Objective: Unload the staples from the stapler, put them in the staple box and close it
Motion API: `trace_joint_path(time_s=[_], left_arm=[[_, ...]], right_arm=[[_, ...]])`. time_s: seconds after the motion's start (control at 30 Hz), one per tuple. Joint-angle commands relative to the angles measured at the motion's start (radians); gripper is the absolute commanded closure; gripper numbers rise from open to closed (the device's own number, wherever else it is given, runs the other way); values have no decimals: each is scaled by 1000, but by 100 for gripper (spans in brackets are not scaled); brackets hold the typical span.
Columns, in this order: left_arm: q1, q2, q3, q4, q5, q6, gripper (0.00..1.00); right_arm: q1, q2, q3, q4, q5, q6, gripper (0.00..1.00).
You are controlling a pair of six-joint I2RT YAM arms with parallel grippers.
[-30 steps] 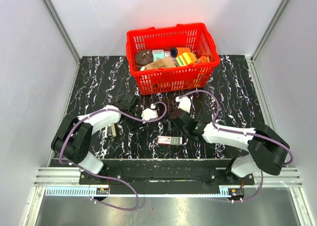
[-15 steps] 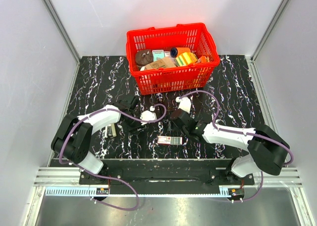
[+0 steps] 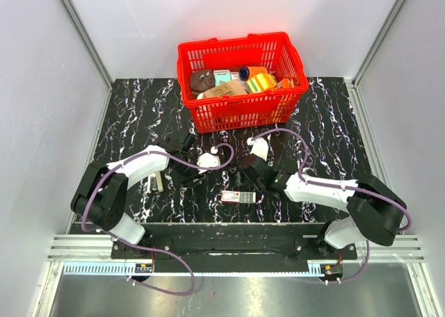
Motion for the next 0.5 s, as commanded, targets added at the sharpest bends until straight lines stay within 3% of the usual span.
trace_joint_path(time_s=[0.0, 0.47], left_arm=[[1, 0, 6, 10, 14, 19, 55], [0, 60, 11, 68, -12, 9, 53]], right_arm=[[-6, -12, -9, 22, -6, 13, 30], [-6, -21, -9, 15, -17, 22, 29]])
